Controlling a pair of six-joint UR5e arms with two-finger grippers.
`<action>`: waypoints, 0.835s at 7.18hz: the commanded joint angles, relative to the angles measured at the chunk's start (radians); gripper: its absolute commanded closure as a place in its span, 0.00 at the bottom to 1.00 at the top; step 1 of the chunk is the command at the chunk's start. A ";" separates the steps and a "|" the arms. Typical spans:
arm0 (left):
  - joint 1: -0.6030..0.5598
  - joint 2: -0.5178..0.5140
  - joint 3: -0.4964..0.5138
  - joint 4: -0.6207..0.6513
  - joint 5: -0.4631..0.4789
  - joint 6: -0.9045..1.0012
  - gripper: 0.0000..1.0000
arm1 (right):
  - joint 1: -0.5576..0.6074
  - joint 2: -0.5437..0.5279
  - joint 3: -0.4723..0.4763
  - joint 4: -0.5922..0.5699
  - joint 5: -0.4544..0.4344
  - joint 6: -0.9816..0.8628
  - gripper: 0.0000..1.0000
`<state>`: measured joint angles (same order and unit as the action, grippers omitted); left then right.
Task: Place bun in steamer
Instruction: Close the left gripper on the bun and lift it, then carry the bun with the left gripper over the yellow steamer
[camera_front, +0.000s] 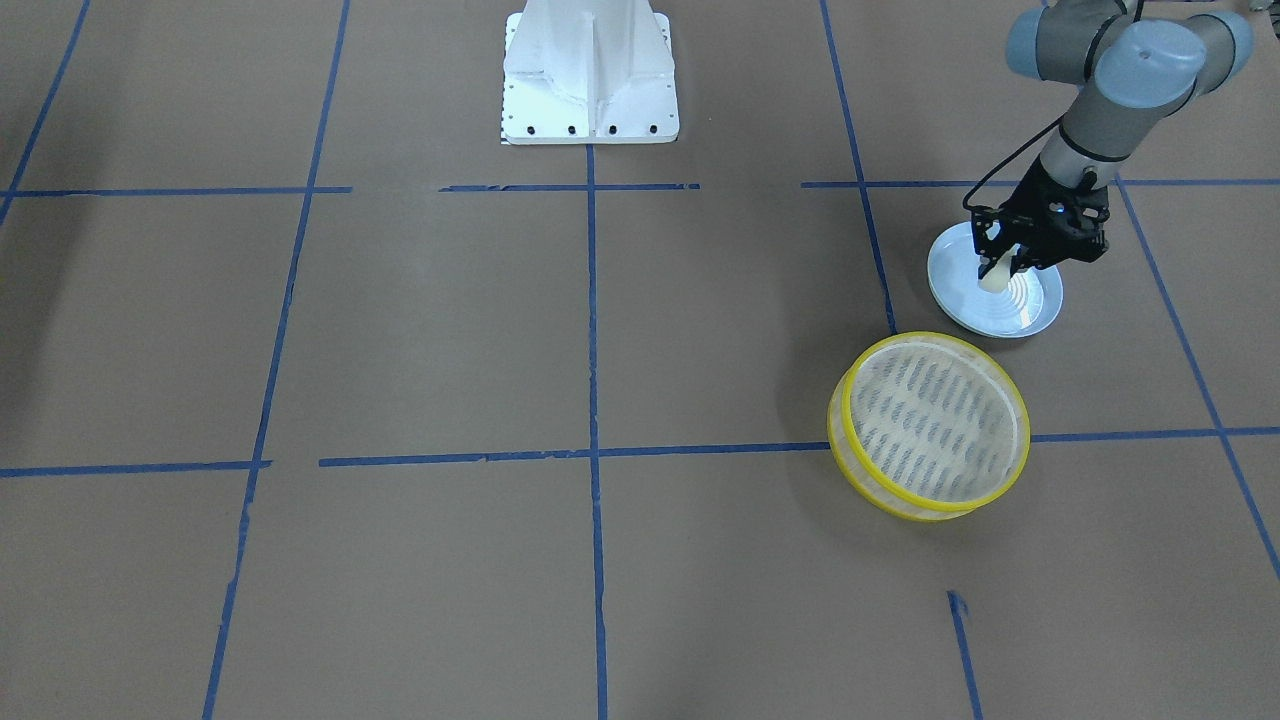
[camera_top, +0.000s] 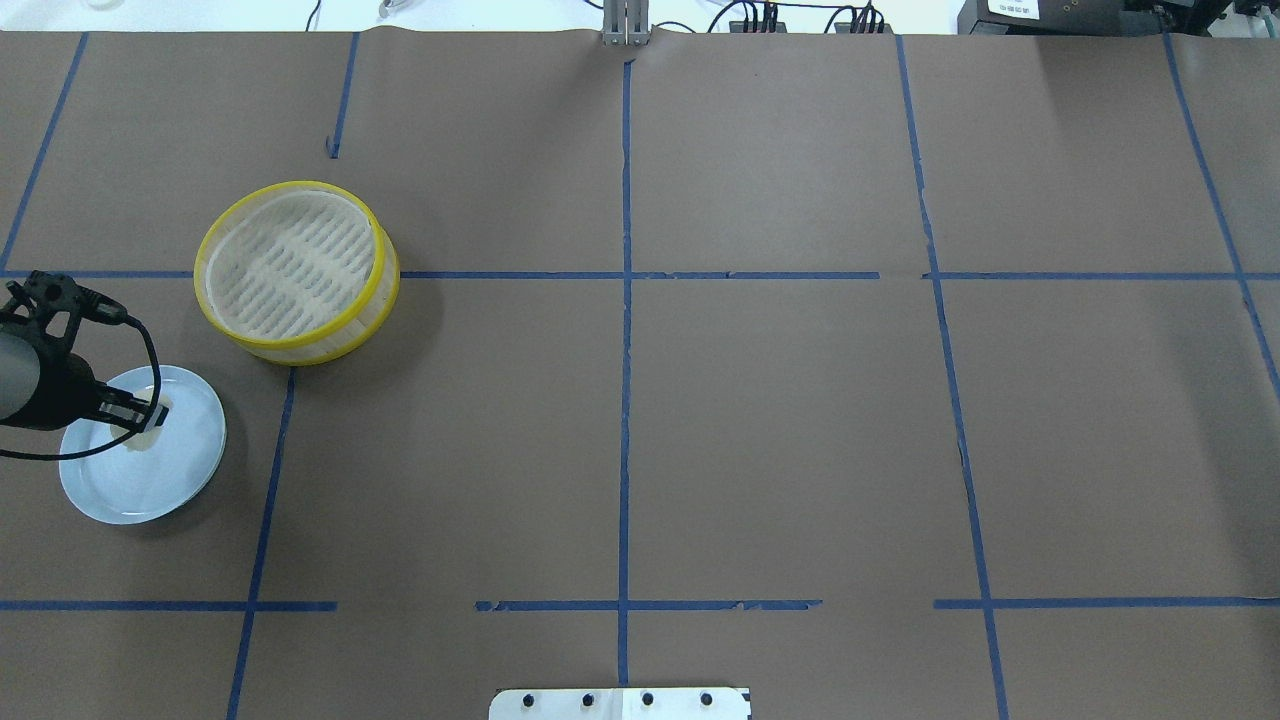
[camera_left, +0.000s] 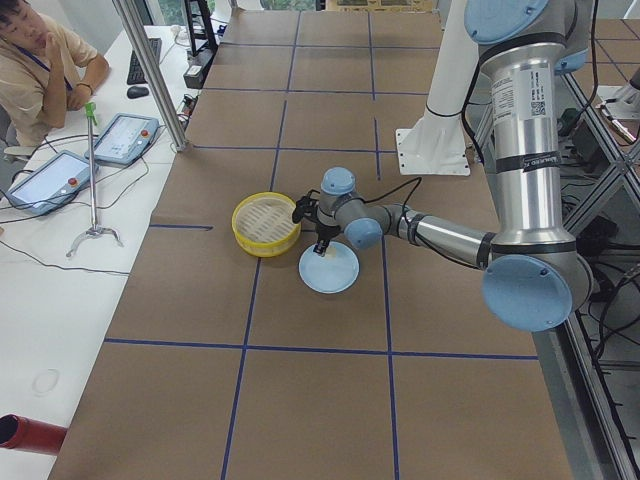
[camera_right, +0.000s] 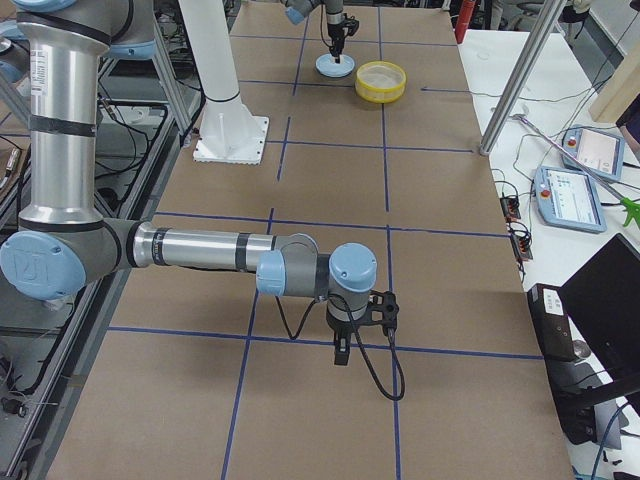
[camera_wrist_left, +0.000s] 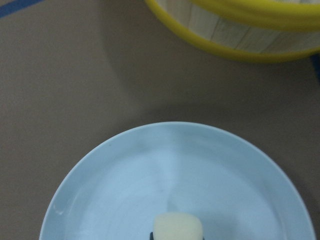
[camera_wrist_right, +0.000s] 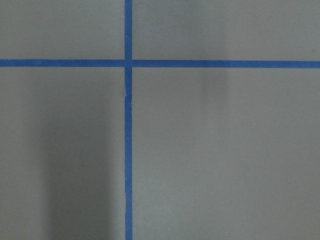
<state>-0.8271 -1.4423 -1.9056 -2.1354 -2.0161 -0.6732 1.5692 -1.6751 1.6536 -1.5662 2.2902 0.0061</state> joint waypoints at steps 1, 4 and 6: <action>-0.174 -0.157 -0.003 0.149 -0.102 -0.005 0.66 | 0.000 0.000 0.000 0.000 0.000 0.000 0.00; -0.164 -0.424 0.216 0.309 -0.104 -0.158 0.67 | 0.000 0.000 0.000 0.000 0.000 0.000 0.00; -0.077 -0.501 0.328 0.298 -0.098 -0.244 0.66 | 0.000 0.000 0.000 0.000 0.000 0.000 0.00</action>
<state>-0.9479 -1.8930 -1.6482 -1.8361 -2.1158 -0.8664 1.5693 -1.6751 1.6536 -1.5662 2.2902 0.0061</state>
